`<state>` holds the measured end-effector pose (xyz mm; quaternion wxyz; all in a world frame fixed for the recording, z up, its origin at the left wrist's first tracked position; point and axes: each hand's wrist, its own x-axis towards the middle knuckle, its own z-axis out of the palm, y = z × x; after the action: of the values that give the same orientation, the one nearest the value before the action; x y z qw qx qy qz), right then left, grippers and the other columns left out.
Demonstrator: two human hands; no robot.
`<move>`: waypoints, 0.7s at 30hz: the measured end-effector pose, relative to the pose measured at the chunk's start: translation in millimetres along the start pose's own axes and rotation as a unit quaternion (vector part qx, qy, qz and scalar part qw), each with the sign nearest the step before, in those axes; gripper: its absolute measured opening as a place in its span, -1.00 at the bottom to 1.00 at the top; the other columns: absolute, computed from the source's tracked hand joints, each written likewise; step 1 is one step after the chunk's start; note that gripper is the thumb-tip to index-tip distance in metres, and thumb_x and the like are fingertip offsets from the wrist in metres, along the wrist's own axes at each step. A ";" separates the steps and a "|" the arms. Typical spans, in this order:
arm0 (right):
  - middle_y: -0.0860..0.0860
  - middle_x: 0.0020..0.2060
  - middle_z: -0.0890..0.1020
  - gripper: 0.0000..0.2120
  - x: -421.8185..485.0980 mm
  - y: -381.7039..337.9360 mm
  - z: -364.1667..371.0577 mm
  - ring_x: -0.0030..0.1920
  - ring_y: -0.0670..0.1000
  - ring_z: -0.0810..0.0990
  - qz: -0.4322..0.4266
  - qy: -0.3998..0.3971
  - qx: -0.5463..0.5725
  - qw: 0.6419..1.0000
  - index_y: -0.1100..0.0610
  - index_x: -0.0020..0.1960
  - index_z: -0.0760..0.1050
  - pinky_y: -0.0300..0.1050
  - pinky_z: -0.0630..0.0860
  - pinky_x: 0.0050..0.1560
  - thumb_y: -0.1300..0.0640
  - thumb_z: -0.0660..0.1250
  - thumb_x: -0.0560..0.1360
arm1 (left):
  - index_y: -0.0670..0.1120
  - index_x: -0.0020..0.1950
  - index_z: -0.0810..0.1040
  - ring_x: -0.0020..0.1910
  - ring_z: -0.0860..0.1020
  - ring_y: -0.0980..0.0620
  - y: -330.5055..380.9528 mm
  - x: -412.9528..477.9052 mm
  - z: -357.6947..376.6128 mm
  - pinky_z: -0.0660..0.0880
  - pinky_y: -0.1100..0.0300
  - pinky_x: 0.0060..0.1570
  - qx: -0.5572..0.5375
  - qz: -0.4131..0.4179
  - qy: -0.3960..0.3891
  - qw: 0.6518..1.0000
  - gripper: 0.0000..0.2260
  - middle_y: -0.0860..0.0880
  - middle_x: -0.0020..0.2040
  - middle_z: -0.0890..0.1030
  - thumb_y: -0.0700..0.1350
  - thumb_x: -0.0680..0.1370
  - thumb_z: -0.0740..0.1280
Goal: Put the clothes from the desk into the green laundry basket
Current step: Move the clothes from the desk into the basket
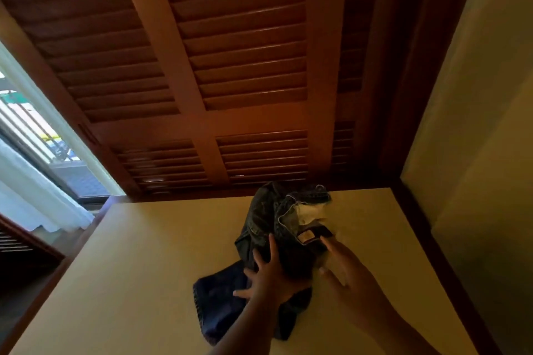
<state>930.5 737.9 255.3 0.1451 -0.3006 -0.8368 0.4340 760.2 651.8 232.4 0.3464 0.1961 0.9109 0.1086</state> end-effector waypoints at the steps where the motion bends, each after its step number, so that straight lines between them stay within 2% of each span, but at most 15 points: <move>1: -0.35 0.48 0.15 -0.46 2.7 5.3 0.7 0.50 -0.26 0.13 0.007 -0.005 -0.007 1.000 -0.34 0.51 0.08 -0.38 0.12 0.38 -0.05 0.24 0.65 | 0.40 0.53 -0.43 0.61 0.05 -0.37 -3.5 5.0 5.2 0.15 -0.57 0.35 0.022 -0.007 0.007 1.000 0.21 -0.05 0.69 -0.22 0.40 0.30 0.51; 3: -0.33 0.49 0.18 -0.47 7.7 14.5 0.7 0.51 -0.27 0.13 0.013 -0.006 -0.017 1.000 -0.32 0.52 0.11 -0.49 0.08 0.32 -0.06 0.24 0.65 | 0.38 0.58 -0.30 0.46 0.38 -0.27 -13.1 12.9 12.9 0.51 -0.29 0.24 0.049 0.023 0.067 0.996 0.06 -0.12 0.64 0.06 0.22 0.43 0.49; 4: -0.33 0.48 0.19 -0.48 10.6 17.7 0.6 0.51 -0.26 0.13 0.014 -0.005 -0.023 1.000 -0.33 0.51 0.11 -0.51 0.06 0.30 -0.06 0.24 0.64 | 0.35 0.61 -0.21 0.34 0.51 -0.21 -18.3 16.2 14.0 0.61 -0.14 0.11 0.040 0.052 0.106 0.992 -0.05 -0.13 0.57 0.19 0.15 0.48 0.43; 6: -0.35 0.46 0.16 -0.48 17.4 21.6 1.3 0.52 -0.25 0.11 0.014 -0.016 -0.038 0.999 -0.35 0.47 0.08 -0.57 0.00 0.27 -0.04 0.25 0.65 | 0.32 0.60 -0.02 0.16 0.62 -0.12 -28.7 25.2 9.1 0.64 0.02 -0.07 0.006 0.093 0.142 0.985 -0.24 -0.08 0.44 0.37 0.03 0.53 0.34; 7: -0.34 0.47 0.16 -0.47 21.5 22.8 1.5 0.52 -0.25 0.10 0.014 -0.026 -0.041 0.999 -0.34 0.47 0.08 -0.62 -0.02 0.25 -0.02 0.25 0.65 | 0.33 0.56 0.09 0.13 0.63 -0.08 -33.2 27.5 3.7 0.64 0.05 -0.08 -0.031 0.108 0.127 0.986 -0.29 -0.05 0.39 0.44 -0.01 0.51 0.33; 9: -0.27 0.51 0.19 -0.46 30.4 23.8 1.3 0.52 -0.25 0.10 -0.001 -0.031 -0.041 0.999 -0.30 0.50 0.10 -0.60 -0.01 0.29 0.01 0.27 0.65 | 0.39 0.39 0.37 0.11 0.63 0.02 -40.4 26.5 -9.9 0.66 0.02 0.03 -0.140 0.140 0.045 0.979 -0.38 0.02 0.29 0.59 -0.04 0.39 0.38; 10: -0.23 0.53 0.22 -0.47 35.1 22.6 0.9 0.52 -0.24 0.13 -0.011 -0.024 -0.035 0.999 -0.27 0.52 0.13 -0.52 0.05 0.38 -0.01 0.27 0.64 | 0.41 0.28 0.49 0.11 0.64 0.05 -44.5 21.3 -17.6 0.65 -0.01 0.10 -0.197 0.155 0.015 0.968 -0.42 0.03 0.25 0.65 -0.04 0.32 0.41; 12: -0.16 0.54 0.28 -0.47 45.3 19.5 0.8 0.54 -0.17 0.20 -0.015 0.002 -0.009 1.000 -0.18 0.55 0.21 -0.19 0.23 0.51 -0.13 0.25 0.62 | 0.29 0.15 0.67 0.08 0.69 0.04 -55.5 1.9 -38.0 0.64 0.04 0.14 -0.294 0.181 -0.036 0.938 -0.45 0.02 0.13 0.73 -0.12 0.21 0.45; 14: -0.17 0.53 0.28 -0.42 53.1 11.1 -0.3 0.54 -0.14 0.22 0.004 0.025 0.020 0.999 -0.15 0.54 0.27 -0.02 0.26 0.53 -0.29 0.20 0.57 | 0.05 0.16 0.74 0.08 0.68 0.00 -67.8 -18.7 -64.7 0.60 0.15 0.05 -0.341 0.218 -0.104 0.909 -0.41 -0.03 0.08 0.75 -0.21 0.13 0.46; 17: -0.19 0.50 0.33 -0.45 60.8 -4.3 -1.5 0.49 -0.16 0.27 0.013 0.008 0.061 0.998 -0.15 0.52 0.32 -0.05 0.28 0.50 -0.30 0.17 0.58 | -0.10 0.20 0.72 0.15 0.66 -0.04 -93.9 -35.1 -95.6 0.57 0.09 0.11 -0.382 0.253 -0.182 0.870 -0.43 -0.09 0.15 0.72 -0.22 0.18 0.49; 19: -0.20 0.41 0.40 -0.46 68.6 -1.9 3.7 0.40 -0.16 0.36 0.043 -0.038 0.043 0.997 -0.15 0.52 0.33 -0.12 0.33 0.41 -0.30 0.17 0.59 | -0.12 0.27 0.67 0.20 0.66 -0.14 -107.8 -33.5 -98.4 0.59 0.05 0.17 -0.397 0.221 -0.151 0.878 -0.43 -0.14 0.19 0.71 -0.14 0.25 0.55; 21: -0.23 0.37 0.40 -0.36 71.7 4.4 16.7 0.39 -0.12 0.39 0.096 -0.115 0.006 0.989 -0.22 0.50 0.32 -0.04 0.36 0.41 -0.47 0.17 0.50 | -0.13 0.30 0.64 0.14 0.68 -0.18 -118.6 -30.9 -87.7 0.61 0.11 0.08 -0.367 0.163 -0.050 0.915 -0.19 -0.15 0.14 0.72 0.15 0.11 0.65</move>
<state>868.0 774.2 240.7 0.0069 -0.3266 -0.8127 0.4824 688.8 526.3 275.6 0.4164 0.2058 0.7440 0.4803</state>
